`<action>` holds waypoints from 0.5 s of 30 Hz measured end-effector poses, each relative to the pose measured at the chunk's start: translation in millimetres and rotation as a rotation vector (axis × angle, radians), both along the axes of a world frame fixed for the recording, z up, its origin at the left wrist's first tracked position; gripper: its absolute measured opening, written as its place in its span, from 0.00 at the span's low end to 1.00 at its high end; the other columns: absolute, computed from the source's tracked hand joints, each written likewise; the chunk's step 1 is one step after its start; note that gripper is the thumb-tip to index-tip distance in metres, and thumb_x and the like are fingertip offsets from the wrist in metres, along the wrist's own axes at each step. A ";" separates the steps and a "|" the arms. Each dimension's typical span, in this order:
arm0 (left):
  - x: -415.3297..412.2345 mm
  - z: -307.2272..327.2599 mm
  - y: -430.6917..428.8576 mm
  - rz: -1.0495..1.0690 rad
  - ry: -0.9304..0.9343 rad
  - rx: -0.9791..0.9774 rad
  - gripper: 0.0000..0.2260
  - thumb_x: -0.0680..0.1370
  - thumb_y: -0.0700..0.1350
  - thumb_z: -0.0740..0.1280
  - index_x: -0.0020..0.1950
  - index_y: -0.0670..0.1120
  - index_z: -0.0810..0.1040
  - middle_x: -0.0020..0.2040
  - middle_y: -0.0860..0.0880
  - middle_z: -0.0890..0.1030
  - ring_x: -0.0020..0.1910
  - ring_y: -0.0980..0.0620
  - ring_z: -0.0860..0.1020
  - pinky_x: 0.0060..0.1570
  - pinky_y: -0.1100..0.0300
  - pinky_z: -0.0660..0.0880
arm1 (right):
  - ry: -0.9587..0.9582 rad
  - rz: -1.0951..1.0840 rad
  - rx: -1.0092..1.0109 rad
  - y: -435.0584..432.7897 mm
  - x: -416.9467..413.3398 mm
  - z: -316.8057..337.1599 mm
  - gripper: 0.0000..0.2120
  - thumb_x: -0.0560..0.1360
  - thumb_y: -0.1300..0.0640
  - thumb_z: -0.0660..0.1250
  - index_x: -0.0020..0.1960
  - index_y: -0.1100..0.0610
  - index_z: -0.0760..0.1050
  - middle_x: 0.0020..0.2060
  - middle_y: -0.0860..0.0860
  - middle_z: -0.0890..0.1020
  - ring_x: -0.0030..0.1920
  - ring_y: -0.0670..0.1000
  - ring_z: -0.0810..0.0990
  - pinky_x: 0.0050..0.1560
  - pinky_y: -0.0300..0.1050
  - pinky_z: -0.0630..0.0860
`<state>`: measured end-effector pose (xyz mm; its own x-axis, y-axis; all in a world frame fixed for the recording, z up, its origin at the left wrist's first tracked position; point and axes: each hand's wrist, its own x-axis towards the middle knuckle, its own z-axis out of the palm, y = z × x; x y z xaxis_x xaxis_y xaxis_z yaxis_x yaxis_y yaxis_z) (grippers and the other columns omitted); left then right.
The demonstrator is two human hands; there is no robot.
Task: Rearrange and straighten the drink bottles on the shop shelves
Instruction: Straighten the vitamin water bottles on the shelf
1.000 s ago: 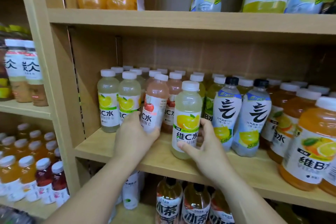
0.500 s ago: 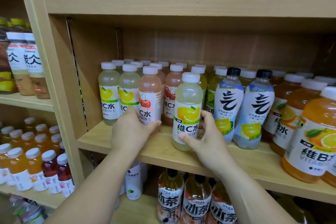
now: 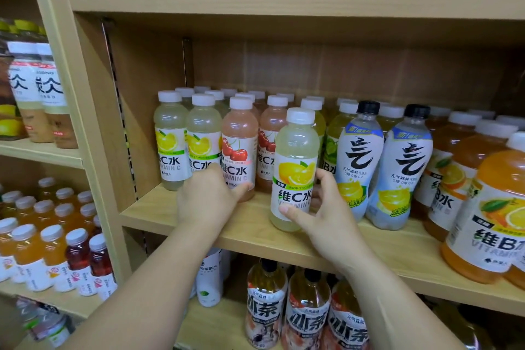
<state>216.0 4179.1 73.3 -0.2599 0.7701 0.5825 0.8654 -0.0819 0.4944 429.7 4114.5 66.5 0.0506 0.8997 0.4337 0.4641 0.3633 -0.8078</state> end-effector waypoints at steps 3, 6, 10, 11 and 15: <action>-0.9 0.7 -6.0 -0.017 -0.001 -0.009 0.24 0.68 0.70 0.73 0.42 0.50 0.73 0.41 0.49 0.83 0.44 0.44 0.81 0.39 0.54 0.75 | 0.005 -0.004 0.000 -1.8 -0.9 0.3 0.34 0.70 0.47 0.81 0.69 0.40 0.66 0.61 0.36 0.80 0.58 0.31 0.77 0.55 0.33 0.74; -15.4 -6.6 -21.6 -0.125 -0.005 0.046 0.20 0.72 0.66 0.72 0.44 0.49 0.76 0.41 0.50 0.83 0.44 0.46 0.81 0.40 0.53 0.77 | 0.025 -0.023 0.003 -4.0 -2.1 0.9 0.32 0.69 0.49 0.81 0.67 0.43 0.69 0.59 0.40 0.83 0.58 0.35 0.80 0.60 0.44 0.79; -67.9 -32.4 -46.3 -0.235 0.190 0.252 0.16 0.77 0.57 0.70 0.47 0.44 0.83 0.43 0.47 0.83 0.44 0.42 0.81 0.42 0.51 0.78 | 0.021 -0.016 -0.015 -4.1 -10.9 3.3 0.31 0.68 0.50 0.82 0.66 0.43 0.71 0.56 0.42 0.85 0.55 0.40 0.83 0.61 0.51 0.80; -85.0 -36.3 -49.5 -0.220 0.253 0.331 0.17 0.76 0.57 0.69 0.47 0.42 0.84 0.45 0.46 0.83 0.45 0.41 0.81 0.44 0.50 0.78 | 0.023 -0.014 -0.019 -3.7 -16.8 3.4 0.32 0.68 0.50 0.82 0.67 0.43 0.71 0.56 0.42 0.85 0.55 0.41 0.84 0.61 0.52 0.80; -146.7 -25.2 -48.5 -0.072 0.320 0.537 0.21 0.74 0.54 0.72 0.57 0.39 0.83 0.59 0.37 0.80 0.55 0.33 0.78 0.56 0.42 0.71 | -0.005 -0.025 -0.002 0.1 -58.1 2.5 0.33 0.68 0.46 0.82 0.69 0.39 0.71 0.57 0.41 0.84 0.54 0.41 0.83 0.59 0.49 0.81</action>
<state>69.3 4130.7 48.1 0.0328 0.3574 0.9334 0.9467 -0.3106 0.0857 371.6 4114.6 69.0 0.0706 0.8990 0.4321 0.4772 0.3500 -0.8061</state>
